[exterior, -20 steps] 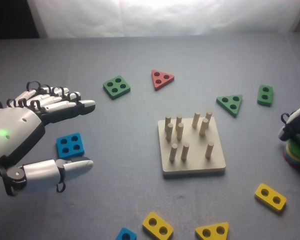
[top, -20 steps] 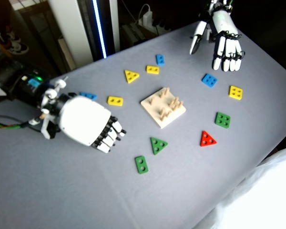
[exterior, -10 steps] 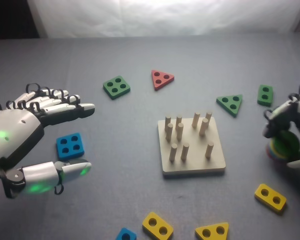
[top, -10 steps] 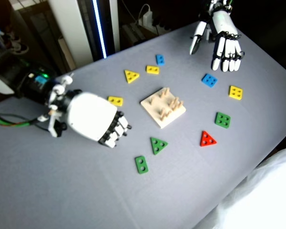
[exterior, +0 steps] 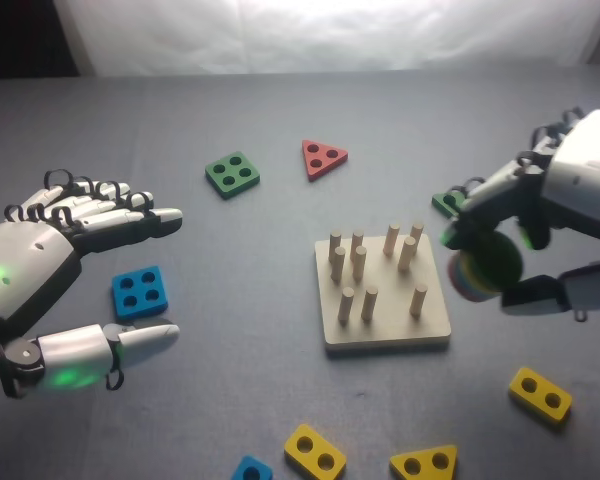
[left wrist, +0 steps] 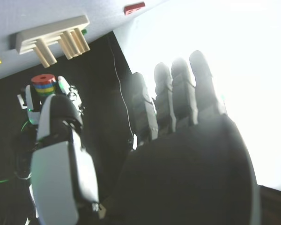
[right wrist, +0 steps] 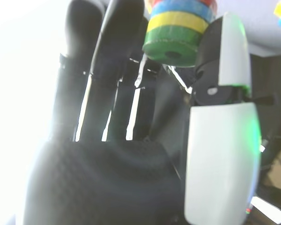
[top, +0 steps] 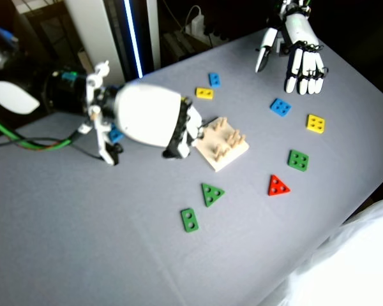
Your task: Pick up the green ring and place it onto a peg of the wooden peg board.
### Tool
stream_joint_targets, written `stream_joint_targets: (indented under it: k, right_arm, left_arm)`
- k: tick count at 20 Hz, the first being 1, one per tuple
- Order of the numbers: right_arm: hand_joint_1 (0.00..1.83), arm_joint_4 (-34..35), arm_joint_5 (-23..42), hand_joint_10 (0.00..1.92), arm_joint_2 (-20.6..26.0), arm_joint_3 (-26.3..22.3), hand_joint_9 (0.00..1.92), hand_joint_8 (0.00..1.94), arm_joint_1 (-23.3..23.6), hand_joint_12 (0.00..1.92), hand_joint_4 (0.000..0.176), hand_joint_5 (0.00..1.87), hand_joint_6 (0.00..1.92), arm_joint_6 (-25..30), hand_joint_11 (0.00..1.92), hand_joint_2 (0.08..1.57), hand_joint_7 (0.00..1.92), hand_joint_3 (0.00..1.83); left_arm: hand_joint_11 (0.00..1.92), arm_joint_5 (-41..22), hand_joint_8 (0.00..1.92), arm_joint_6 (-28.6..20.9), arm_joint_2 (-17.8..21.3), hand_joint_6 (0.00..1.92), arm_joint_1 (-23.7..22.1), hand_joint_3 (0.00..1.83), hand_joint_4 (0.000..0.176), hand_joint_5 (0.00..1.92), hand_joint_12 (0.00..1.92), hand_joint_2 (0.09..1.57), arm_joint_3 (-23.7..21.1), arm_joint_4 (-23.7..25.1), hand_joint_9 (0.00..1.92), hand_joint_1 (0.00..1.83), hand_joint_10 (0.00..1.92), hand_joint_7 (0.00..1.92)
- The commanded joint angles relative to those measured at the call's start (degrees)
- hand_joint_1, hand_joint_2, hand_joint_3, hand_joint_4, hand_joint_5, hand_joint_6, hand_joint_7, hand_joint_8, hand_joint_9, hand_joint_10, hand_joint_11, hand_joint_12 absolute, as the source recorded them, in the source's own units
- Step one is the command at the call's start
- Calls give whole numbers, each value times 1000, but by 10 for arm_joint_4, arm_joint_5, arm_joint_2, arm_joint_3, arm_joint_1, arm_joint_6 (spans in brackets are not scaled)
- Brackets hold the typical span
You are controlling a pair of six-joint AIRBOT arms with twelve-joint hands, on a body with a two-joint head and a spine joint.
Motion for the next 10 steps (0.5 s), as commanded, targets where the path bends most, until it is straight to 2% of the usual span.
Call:
stream_joint_targets:
  k: [1,2,3,4,5,7,8,9,10]
  right_arm:
    - [1292,6,60,959,-5,2,1183,884,9,1355,0,1267,269,4,1090,1029,1174,1]
    - [1292,3,56,959,-10,5,1183,884,12,1355,0,1267,269,6,1090,1029,1174,1]
    - [1286,-6,46,1133,-18,11,1169,1079,17,1541,0,1268,201,13,1081,1058,1085,0]
    - [1285,-15,37,1280,-23,16,1145,1135,22,1622,0,1270,177,18,1092,1063,1060,0]
    - [1293,-25,25,1250,-29,18,1159,1032,28,1584,0,1316,125,18,1131,1043,1111,0]
    - [1300,-39,3,970,-41,25,1166,888,37,1351,0,1325,122,18,1063,1024,1182,1]
    - [1302,-44,-6,856,-46,29,1203,800,40,1304,0,1329,139,18,1042,1011,1223,3]
    - [1291,-50,-18,1056,-51,33,1188,1051,44,1425,0,1315,97,18,1069,1046,1101,6]
    - [1226,-52,-23,1243,-53,35,1160,1066,46,1516,0,1276,388,18,1098,1014,1059,1]
  left_arm:
    - [0,-72,0,-4,-1,0,-6,1,104,477,392,1058,-2,10,210,609,1,324]
    - [0,-72,0,-4,-1,0,-6,1,104,477,392,1058,-2,10,210,609,1,324]
    - [0,-72,1,-4,-1,2,-6,0,100,487,404,1053,-2,10,218,612,3,331]
    - [0,-72,0,-4,-1,0,-6,0,101,479,383,1055,-2,10,217,604,1,329]
    - [0,-72,1,-4,-1,0,-6,0,100,476,424,1054,-2,10,225,589,2,334]
    - [0,-72,3,-4,-1,4,-5,0,92,493,478,1045,-2,10,240,618,4,348]
    - [0,-72,4,-4,-1,3,-5,0,88,491,478,1047,-2,10,243,621,5,351]
    - [0,-72,1,-4,-1,1,-5,0,85,494,449,1045,-2,10,235,638,1,345]
    - [0,-72,3,-4,-1,4,-5,0,82,502,444,1037,-2,10,240,667,3,352]
